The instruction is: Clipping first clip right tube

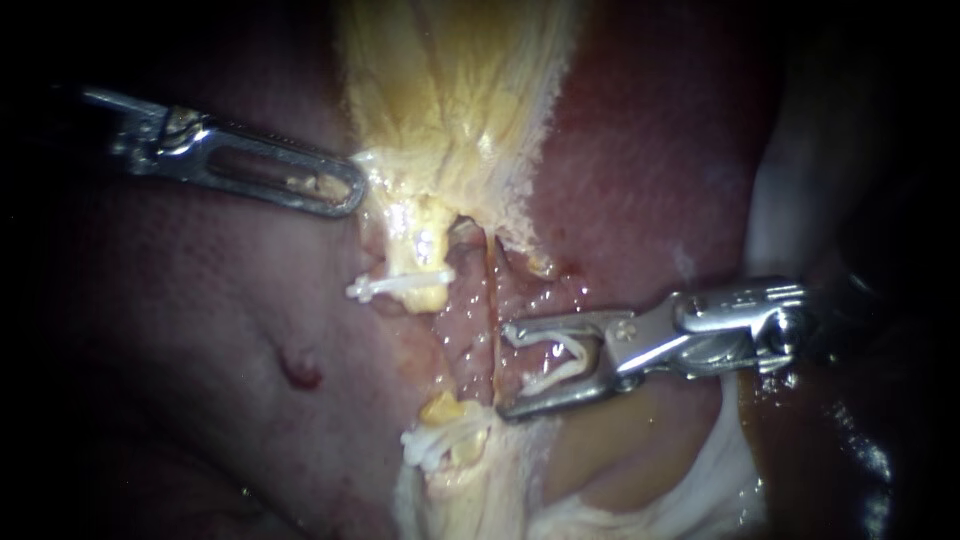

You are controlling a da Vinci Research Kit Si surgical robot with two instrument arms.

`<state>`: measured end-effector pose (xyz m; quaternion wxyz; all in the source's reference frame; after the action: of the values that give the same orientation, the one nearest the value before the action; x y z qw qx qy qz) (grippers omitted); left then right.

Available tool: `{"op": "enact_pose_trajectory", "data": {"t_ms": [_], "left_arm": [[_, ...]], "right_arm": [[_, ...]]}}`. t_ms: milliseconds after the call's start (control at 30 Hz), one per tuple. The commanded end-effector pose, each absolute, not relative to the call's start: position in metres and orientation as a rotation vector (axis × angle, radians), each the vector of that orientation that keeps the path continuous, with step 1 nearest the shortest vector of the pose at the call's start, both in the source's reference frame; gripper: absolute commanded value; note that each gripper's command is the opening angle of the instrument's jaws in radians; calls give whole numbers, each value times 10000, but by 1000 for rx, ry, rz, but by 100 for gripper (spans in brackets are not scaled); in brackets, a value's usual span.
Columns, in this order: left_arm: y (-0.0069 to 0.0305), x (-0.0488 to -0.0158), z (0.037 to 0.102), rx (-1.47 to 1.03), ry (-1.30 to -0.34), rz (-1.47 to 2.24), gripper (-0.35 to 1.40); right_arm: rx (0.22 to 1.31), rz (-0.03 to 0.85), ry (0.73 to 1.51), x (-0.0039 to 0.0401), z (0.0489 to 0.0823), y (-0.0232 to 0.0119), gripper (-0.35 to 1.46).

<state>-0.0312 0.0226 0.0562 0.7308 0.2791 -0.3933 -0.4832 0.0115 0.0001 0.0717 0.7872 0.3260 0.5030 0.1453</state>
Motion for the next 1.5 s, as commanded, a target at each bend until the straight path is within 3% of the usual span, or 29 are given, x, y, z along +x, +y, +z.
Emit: {"op": "enact_pose_trajectory", "data": {"t_ms": [33,900,1500], "left_arm": [[226,-312,562,614,-866,-1064,-35],[226,-312,564,614,-866,-1063,-35],[226,-312,564,614,-866,-1063,-35]], "right_arm": [[702,317,1083,117,720,1,49],[838,368,1123,151,751,-17,49],[907,424,1187,152,738,-24,49]]}}
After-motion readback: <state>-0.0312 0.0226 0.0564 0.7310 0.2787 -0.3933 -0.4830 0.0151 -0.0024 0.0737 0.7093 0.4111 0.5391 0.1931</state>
